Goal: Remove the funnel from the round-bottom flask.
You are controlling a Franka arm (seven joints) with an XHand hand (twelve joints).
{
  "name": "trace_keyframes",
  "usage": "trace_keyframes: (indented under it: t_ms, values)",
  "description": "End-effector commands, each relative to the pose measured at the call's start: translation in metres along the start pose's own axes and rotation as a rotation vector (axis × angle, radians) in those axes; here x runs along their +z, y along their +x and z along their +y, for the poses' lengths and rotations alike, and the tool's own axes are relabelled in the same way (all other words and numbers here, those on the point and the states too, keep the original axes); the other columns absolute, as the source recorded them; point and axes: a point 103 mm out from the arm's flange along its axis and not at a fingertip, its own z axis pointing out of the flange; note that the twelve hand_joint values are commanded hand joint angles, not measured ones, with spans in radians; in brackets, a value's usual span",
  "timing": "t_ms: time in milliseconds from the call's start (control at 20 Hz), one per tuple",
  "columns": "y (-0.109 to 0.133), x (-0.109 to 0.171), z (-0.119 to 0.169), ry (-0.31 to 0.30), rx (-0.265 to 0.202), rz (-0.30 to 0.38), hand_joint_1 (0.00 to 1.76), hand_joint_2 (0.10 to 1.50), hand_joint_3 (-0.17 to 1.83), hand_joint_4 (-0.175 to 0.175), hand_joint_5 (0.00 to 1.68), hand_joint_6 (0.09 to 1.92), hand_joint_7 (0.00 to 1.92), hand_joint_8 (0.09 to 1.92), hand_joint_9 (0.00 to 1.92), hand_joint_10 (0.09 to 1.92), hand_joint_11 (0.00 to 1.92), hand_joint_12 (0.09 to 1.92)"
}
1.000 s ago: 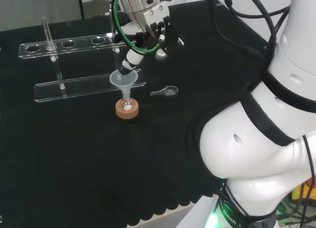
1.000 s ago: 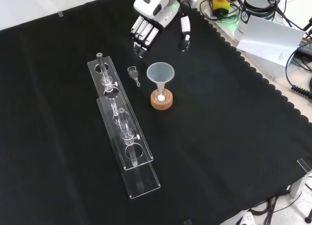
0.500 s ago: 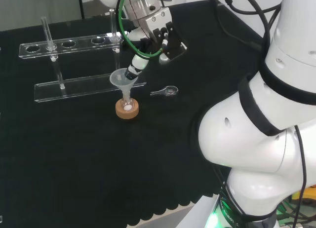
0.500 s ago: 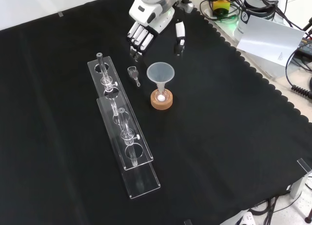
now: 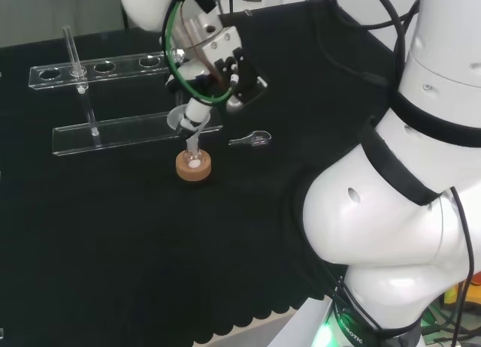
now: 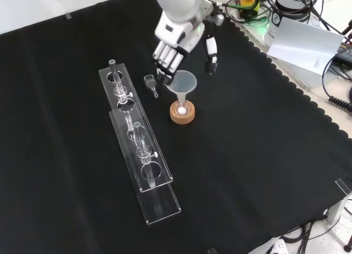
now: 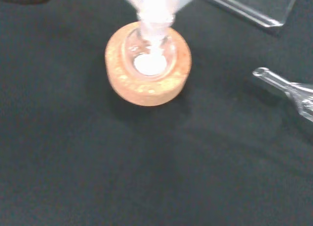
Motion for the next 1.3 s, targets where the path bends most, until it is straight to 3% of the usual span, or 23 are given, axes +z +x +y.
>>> trace_keyframes:
  t_ms: [50, 350, 650, 900, 1300]
  values:
    - [-0.004, 0.017, 0.012, 0.037, 0.005, -0.019, 0.57, 0.68, 0.32, -0.018, 0.05, 0.09, 0.0, 0.51, 0.15, 0.83, 0.12, 1.43]
    - [-0.017, 0.02, 0.015, 0.037, 0.02, -0.039, 0.56, 0.69, 0.3, -0.019, 0.04, 0.09, 0.0, 0.35, 0.1, 0.84, 0.11, 1.43]
    - [-0.013, 0.021, 0.019, 0.034, 0.027, -0.041, 0.56, 0.7, 0.28, -0.02, 0.03, 0.09, 0.0, 0.22, 0.05, 0.85, 0.09, 1.44]
    - [-0.008, 0.026, 0.024, 0.031, 0.004, -0.04, 0.57, 0.7, 0.27, -0.021, 0.03, 0.09, 0.0, 0.19, 0.04, 0.86, 0.08, 1.44]
    - [0.0, 0.028, 0.032, 0.042, 0.012, -0.061, 0.58, 0.71, 0.26, -0.024, 0.03, 0.09, 0.0, 0.2, 0.17, 0.81, 0.09, 1.43]
